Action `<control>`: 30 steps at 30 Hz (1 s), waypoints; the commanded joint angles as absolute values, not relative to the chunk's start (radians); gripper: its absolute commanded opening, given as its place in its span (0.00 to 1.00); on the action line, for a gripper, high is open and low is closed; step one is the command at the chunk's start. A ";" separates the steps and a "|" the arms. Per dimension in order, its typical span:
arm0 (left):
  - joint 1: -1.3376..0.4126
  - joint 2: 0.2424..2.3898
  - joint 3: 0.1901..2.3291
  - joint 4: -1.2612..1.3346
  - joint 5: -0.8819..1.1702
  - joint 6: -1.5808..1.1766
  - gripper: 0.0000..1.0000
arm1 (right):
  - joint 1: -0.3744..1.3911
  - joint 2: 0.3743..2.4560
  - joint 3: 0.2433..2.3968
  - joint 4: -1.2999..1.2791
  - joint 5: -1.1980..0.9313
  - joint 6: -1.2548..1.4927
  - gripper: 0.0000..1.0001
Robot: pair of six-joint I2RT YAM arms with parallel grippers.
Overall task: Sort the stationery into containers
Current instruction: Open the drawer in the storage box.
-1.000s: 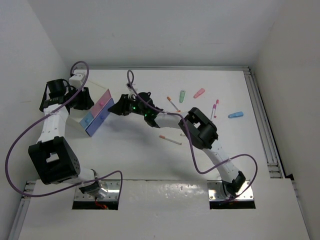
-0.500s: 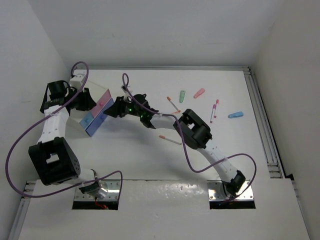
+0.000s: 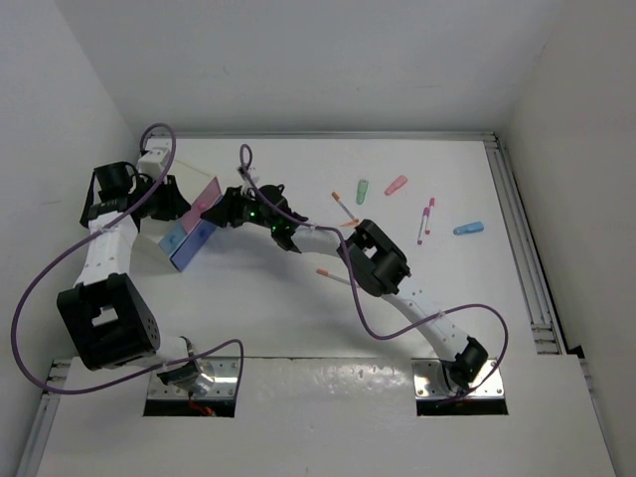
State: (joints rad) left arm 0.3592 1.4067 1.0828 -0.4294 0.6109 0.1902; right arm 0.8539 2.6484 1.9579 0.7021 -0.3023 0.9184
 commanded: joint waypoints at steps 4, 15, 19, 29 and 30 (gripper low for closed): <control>0.356 1.431 1.012 -0.545 0.606 0.183 0.28 | 0.857 2.678 2.032 0.752 -0.262 0.879 0.43; 0.356 1.430 0.974 -0.532 0.612 0.183 0.26 | 0.856 2.704 2.077 0.764 -0.241 0.830 0.43; 0.357 1.434 0.973 -0.529 0.615 0.183 0.26 | 0.856 2.701 2.080 0.764 -0.247 0.825 0.42; 0.354 1.437 0.974 -0.526 0.627 0.176 0.26 | 0.857 2.717 2.117 0.749 -0.222 0.810 0.38; 0.354 1.436 0.973 -0.526 0.629 0.172 0.26 | 0.857 2.717 2.120 0.747 -0.221 0.808 0.38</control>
